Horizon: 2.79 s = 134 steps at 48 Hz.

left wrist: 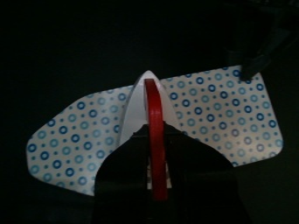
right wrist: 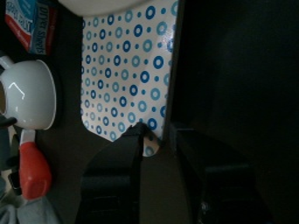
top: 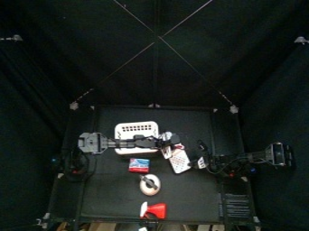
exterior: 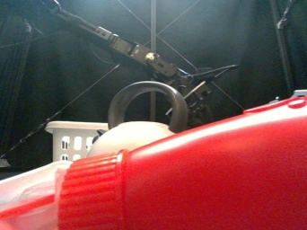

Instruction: Iron the board

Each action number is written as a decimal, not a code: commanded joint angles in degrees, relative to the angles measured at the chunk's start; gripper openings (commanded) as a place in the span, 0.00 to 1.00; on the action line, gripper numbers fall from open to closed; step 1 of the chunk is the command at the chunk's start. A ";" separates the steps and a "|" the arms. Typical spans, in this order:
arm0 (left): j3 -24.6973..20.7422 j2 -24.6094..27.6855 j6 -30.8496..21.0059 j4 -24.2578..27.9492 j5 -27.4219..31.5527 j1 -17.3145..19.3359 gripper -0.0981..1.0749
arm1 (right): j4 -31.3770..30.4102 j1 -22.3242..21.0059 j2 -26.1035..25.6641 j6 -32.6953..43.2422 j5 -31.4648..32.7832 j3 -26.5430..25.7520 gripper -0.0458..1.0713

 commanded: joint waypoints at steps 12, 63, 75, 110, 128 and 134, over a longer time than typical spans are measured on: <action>2.02 -0.88 0.00 0.09 0.62 6.86 0.48 | -0.09 -0.09 0.35 -0.44 0.62 -0.09 0.45; -0.97 -5.10 0.18 0.35 0.70 -0.62 0.48 | -0.18 -0.09 -0.88 -0.44 1.67 -0.18 0.45; -2.90 -5.19 0.18 0.53 0.70 -3.78 0.48 | -0.18 -0.09 -2.37 -0.44 2.81 -0.18 0.45; -8.09 -0.35 0.00 0.53 0.00 -8.35 0.48 | -0.09 -0.09 -3.52 -0.44 3.87 -0.18 0.45; -8.09 0.88 0.00 0.26 0.18 -8.26 0.48 | -0.18 -0.09 -3.52 -0.44 3.87 -0.18 0.45; -7.91 1.05 0.00 0.26 0.18 -8.17 0.48 | -0.09 -0.18 -3.52 -0.35 3.87 -0.26 0.45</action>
